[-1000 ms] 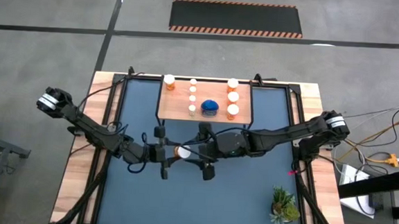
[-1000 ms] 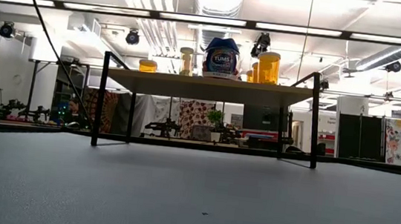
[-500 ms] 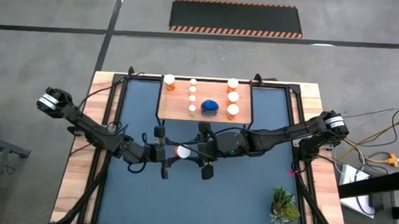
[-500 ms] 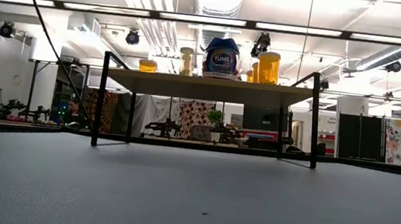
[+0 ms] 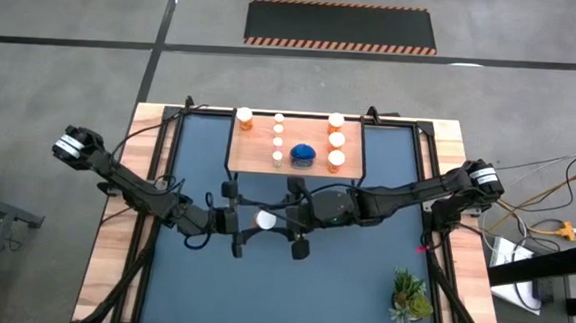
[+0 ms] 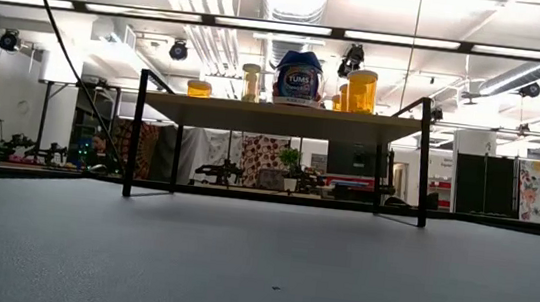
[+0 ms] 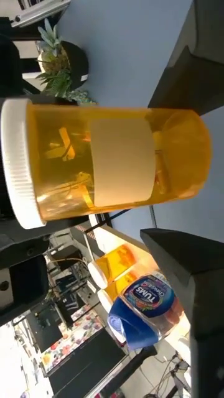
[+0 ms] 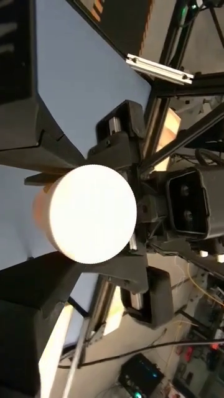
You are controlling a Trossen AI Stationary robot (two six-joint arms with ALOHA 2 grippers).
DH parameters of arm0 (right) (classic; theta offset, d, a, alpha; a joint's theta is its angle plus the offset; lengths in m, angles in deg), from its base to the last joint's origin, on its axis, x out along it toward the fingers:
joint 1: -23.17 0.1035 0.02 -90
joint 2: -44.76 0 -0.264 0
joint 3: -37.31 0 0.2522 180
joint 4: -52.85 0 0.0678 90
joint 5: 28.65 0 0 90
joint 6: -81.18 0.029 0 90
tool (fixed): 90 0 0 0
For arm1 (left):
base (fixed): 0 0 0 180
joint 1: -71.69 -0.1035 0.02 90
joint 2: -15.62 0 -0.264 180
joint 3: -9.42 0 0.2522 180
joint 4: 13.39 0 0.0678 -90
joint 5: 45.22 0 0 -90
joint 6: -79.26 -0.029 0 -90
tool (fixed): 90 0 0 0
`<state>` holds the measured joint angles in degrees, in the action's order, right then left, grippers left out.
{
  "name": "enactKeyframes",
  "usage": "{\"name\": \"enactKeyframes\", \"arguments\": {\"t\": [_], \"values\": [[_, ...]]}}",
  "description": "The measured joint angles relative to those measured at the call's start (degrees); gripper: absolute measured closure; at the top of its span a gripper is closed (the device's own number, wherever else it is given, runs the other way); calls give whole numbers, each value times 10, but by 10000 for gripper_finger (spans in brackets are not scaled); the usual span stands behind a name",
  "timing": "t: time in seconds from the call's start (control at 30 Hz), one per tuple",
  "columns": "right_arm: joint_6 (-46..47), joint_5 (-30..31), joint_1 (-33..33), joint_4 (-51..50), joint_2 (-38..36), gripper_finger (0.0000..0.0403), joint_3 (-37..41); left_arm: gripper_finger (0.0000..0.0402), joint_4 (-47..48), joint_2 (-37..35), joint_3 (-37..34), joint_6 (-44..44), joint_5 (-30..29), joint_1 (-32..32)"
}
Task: Pick and place medicine bottles onto shelf by color
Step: Align the large orange pill bottle with the other large orange pill bottle on the shelf
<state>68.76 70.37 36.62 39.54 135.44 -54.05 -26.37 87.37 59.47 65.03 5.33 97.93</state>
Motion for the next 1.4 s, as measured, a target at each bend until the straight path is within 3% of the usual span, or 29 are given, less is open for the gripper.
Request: {"name": "enactKeyframes", "arguments": {"t": [0.17,0.37,0.77,1.07,1.4], "values": [[32,2,0,-69,1,220,0,157,71,-11,0,22,3,10],[119,-2,-1,-182,8,220,8,159,200,-49,0,113,1,22],[328,31,-3,-50,130,219,68,159,208,-80,1,107,-6,22],[342,32,-2,-43,190,212,42,159,207,-97,0,106,-12,23],[319,30,-2,-79,174,165,40,159,211,-96,0,105,-12,23]]}}
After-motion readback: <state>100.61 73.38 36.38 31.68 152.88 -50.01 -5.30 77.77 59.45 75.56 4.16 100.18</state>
